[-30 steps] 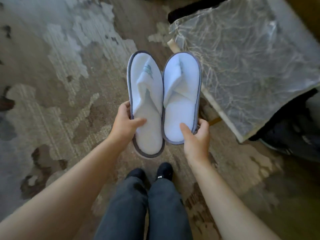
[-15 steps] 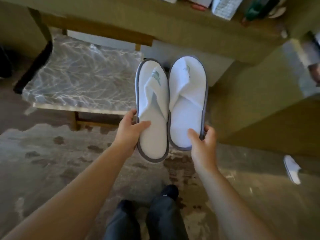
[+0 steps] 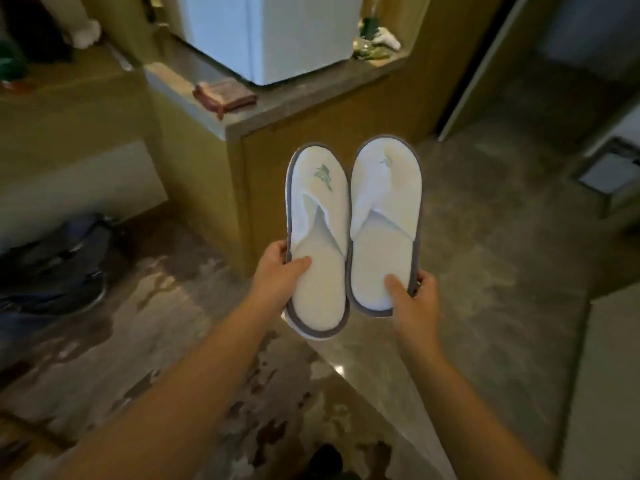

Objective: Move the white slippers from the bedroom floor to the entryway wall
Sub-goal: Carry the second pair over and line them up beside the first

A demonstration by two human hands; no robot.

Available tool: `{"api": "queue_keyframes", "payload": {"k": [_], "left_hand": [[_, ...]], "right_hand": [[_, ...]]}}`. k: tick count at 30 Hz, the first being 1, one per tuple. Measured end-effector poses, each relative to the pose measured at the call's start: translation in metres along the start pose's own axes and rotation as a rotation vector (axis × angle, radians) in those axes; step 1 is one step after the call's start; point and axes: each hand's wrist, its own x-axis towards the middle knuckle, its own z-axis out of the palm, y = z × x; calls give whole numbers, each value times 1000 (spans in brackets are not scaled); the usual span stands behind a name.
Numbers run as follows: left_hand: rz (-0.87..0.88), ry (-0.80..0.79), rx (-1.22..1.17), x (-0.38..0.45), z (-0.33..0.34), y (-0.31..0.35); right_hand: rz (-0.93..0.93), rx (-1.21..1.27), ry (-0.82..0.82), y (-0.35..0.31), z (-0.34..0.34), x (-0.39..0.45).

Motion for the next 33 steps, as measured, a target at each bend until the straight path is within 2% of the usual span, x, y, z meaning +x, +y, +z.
{"api": "queue_keyframes", "payload": {"k": [4, 8, 17, 27, 33], "left_hand": [[-4, -165, 31, 35, 117, 18], [-5, -303, 86, 73, 205, 36], [-18, -449, 151, 240, 370, 78], [3, -579, 276, 391, 555, 129], [-11, -541, 220, 464, 686, 134]], "right_hand": [[7, 27, 169, -2, -82, 77], [23, 76, 344, -3, -135, 145], [64, 122, 568, -10, -174, 345], [54, 115, 679, -42, -234, 546], [70, 148, 606, -40, -305, 693]]}}
